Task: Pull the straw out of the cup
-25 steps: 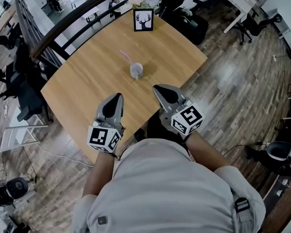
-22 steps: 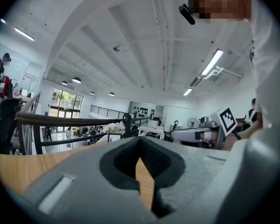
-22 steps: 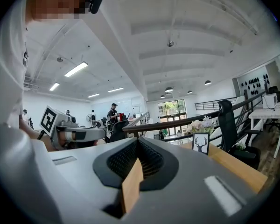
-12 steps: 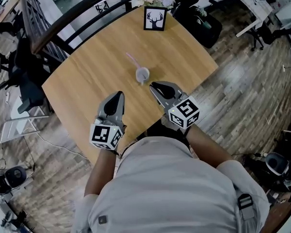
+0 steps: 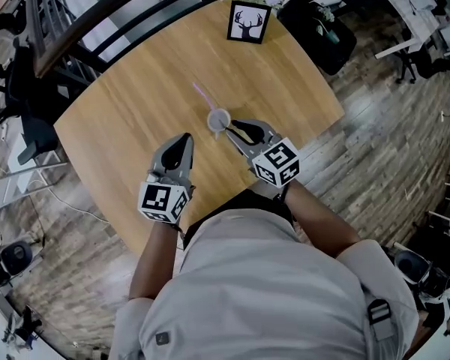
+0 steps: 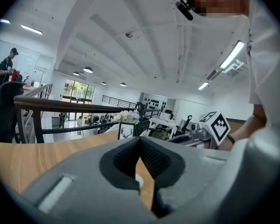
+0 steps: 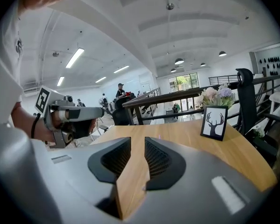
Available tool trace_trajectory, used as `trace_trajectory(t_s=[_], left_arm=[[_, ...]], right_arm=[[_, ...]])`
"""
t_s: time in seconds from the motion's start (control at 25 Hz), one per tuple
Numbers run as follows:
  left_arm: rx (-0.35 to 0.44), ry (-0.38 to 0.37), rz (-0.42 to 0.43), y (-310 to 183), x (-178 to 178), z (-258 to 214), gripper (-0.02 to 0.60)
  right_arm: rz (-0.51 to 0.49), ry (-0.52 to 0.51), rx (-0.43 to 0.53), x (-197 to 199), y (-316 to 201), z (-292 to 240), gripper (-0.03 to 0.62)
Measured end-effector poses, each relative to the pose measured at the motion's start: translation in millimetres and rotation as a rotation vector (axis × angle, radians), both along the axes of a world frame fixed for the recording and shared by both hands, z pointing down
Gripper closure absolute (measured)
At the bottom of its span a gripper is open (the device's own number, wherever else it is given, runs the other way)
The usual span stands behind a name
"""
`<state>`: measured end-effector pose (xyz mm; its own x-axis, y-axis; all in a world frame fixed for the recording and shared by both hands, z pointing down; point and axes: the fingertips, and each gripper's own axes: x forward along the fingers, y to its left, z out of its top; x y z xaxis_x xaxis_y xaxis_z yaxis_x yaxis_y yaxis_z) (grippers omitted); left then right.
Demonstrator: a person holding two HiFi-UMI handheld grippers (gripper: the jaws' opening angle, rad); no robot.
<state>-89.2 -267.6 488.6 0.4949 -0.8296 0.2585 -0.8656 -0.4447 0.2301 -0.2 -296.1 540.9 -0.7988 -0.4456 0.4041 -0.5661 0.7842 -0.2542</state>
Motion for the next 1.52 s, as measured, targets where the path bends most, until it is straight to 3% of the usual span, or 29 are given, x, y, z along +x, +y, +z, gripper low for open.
trace_trajectory(t_s=[0.52,0.96,1.32,1.52], left_arm=[[-0.1,0.041,-0.078,-58.8,-11.6,59.6,0.577],[-0.21,0.053,-0.067,-68.2,-4.7,102.4,0.577],[-0.237,0.029,-0.071,-65.4,-11.5,109.3,0.577],[-0.246,0.032,-0.09,-60.6,-16.5,113.0,0.577]], right_arm=[[-0.115,0.106,-0.101,-26.8,-58.5,83.2,0.477],[-0.16,0.148,-0.185,-46.6,-82.8,144.5,0.474],[-0.22,0.184,-0.204,-58.3,-79.8,174.4,0.474],[-0.224,0.192,-0.194,-57.1,-78.7,178.3,0.535]])
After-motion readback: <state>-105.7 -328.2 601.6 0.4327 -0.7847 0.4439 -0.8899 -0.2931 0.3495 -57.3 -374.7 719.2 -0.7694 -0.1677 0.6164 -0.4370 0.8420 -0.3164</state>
